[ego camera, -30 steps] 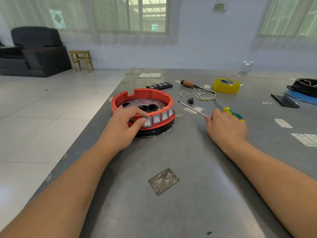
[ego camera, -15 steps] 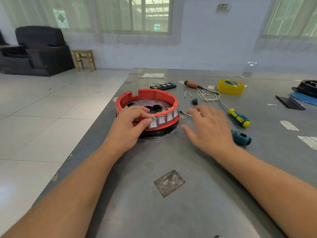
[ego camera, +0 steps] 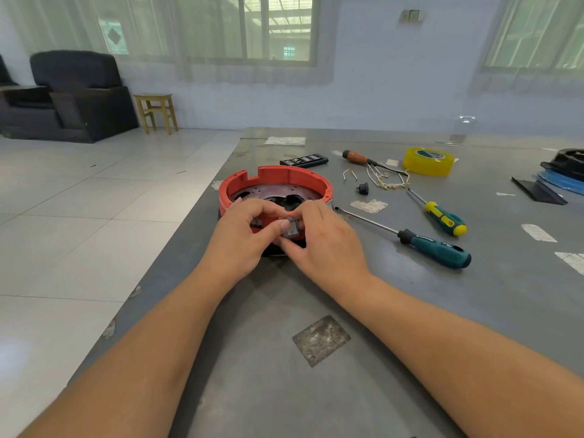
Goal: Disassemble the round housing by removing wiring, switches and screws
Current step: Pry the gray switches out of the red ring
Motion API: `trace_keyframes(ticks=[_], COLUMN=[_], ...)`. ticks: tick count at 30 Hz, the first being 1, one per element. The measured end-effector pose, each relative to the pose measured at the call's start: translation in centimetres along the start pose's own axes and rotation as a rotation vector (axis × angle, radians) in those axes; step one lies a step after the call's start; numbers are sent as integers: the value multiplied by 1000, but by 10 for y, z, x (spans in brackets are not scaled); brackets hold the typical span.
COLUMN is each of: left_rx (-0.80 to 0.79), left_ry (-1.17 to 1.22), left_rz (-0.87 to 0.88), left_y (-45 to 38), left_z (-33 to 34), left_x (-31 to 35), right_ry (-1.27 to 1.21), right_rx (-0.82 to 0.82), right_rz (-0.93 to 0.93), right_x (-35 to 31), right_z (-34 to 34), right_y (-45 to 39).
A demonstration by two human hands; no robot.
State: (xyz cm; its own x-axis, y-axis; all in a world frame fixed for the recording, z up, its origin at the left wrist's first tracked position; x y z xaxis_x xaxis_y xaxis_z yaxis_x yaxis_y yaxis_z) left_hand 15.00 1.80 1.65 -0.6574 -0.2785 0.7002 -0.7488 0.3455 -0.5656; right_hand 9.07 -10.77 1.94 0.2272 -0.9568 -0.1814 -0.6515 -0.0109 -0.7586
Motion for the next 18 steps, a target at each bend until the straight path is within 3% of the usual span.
trace_keyframes(ticks=[3, 8, 18], left_rx=[20, -38, -99], left_ry=[5, -154, -140], left_rz=[-34, 112, 218], left_y=[2, 4, 12], left_z=[-3, 5, 16], left_x=[-2, 14, 34], right_ry=[-134, -434, -769], right_rx=[-28, 18, -66], right_rz=[57, 146, 344], right_x=[8, 21, 31], right_z=[0, -15, -24], right_y=[3, 9, 19])
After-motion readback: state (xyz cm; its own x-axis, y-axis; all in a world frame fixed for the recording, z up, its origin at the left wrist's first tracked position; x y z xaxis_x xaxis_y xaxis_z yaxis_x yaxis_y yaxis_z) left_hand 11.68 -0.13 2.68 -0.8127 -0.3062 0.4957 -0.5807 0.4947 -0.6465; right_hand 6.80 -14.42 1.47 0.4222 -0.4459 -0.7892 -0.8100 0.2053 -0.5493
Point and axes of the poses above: each hand's wrist, its own y-axis away from the middle knuckle, its own z-axis out of the palm, x = y × z, the point moved 10 cm from there along -y, towards the middle knuckle, and after that the axes turned 1 degree about z, right-handed, at the moved point
